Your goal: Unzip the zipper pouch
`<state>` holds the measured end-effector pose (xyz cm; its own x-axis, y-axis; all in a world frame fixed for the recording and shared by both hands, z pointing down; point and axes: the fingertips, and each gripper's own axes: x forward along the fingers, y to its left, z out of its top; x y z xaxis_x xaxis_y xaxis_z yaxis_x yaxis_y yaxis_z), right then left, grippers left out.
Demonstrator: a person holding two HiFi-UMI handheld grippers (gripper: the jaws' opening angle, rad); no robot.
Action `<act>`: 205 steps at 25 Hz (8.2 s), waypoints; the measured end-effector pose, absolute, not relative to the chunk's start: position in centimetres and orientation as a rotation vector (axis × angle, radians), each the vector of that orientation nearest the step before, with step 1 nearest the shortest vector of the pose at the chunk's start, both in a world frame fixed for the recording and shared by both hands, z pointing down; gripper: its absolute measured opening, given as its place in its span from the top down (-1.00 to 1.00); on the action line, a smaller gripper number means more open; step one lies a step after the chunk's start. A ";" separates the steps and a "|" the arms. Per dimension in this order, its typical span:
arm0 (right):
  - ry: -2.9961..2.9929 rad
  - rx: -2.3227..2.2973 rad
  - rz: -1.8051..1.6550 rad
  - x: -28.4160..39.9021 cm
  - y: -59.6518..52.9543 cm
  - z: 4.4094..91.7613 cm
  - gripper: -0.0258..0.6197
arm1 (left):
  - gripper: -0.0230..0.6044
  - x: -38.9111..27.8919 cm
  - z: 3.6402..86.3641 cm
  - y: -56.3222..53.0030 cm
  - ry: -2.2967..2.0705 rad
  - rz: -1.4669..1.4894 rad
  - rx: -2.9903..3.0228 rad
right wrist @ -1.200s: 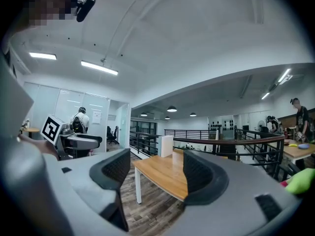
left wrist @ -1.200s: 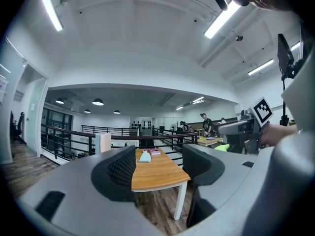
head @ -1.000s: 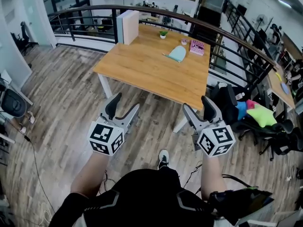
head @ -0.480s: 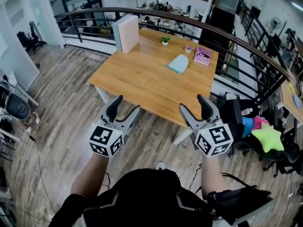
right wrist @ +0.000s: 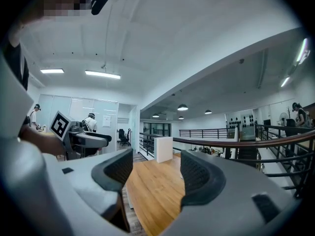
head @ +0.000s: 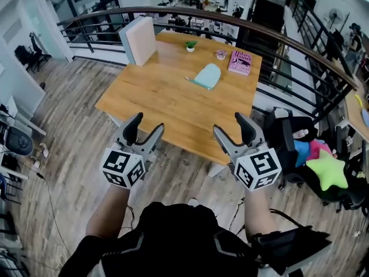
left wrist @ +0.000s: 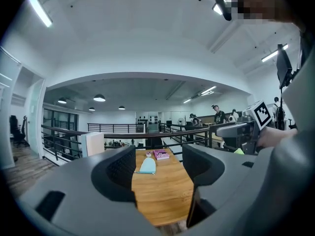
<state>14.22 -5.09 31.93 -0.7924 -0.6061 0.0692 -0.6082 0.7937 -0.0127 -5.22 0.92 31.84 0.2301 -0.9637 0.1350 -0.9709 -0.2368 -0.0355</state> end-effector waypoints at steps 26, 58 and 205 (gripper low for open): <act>-2.713 1.296 0.062 6.5 -18.3 32.1 0.02 | -0.07 -13.9 32.4 -19.3 -1.548 0.123 2.660; -2.637 1.220 0.255 5.3 -34.8 40.9 0.10 | -0.01 -15.0 40.2 -30.7 -1.433 0.285 2.573; -2.667 0.623 0.744 -1.0 -25.8 38.9 0.76 | 0.82 -3.2 37.2 -25.5 -0.766 0.359 2.908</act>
<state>-1.02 -25.78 38.88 -0.8601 -0.3251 0.3931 -0.4817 0.7714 -0.4159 -3.22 -25.50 37.16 0.8443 -0.4710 0.2556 -0.4978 -0.8659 0.0487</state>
